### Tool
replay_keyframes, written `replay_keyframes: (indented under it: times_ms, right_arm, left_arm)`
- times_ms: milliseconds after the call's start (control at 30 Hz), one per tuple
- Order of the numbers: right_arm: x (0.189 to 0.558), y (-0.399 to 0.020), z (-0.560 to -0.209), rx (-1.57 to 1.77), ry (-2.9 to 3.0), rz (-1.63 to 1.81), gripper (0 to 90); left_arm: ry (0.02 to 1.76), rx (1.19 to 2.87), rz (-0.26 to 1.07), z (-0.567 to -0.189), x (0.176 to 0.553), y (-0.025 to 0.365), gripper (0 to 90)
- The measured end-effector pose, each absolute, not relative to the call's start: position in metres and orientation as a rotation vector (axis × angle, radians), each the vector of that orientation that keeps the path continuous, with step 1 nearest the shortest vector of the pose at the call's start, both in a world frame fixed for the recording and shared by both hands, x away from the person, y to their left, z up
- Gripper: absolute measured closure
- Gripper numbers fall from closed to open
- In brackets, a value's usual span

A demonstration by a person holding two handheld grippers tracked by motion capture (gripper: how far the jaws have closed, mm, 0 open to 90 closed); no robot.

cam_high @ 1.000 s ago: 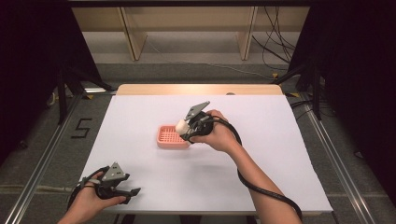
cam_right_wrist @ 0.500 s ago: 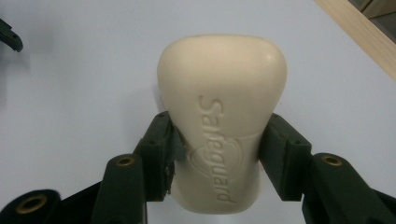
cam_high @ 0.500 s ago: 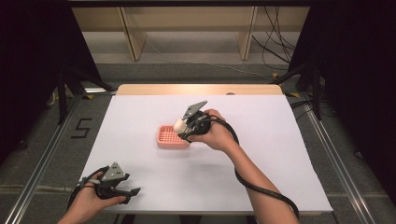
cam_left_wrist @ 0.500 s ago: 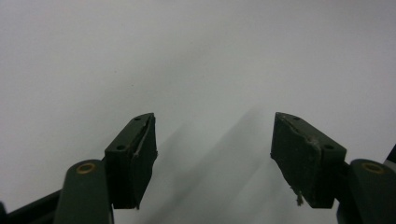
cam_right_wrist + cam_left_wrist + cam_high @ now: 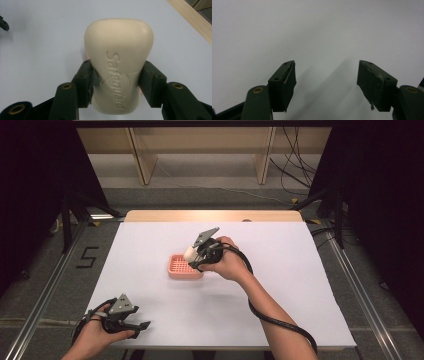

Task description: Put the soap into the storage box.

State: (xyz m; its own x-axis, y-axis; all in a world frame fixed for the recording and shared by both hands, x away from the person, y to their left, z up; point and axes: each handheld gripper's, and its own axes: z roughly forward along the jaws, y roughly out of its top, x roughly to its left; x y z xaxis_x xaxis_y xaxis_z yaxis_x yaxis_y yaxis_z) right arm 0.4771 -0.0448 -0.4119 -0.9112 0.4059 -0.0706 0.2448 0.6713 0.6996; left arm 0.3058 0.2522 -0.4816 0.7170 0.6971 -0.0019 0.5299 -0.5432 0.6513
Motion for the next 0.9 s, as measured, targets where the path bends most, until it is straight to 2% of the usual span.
replay_keyframes:
  times_ms: [900]
  right_arm:
    - [0.484, -0.034, -0.414, 0.537, 2.659, 1.056, 50.3]
  left_arm:
    - [0.925, 2.28, 0.339, -0.482, 0.306, 0.252, 31.0]
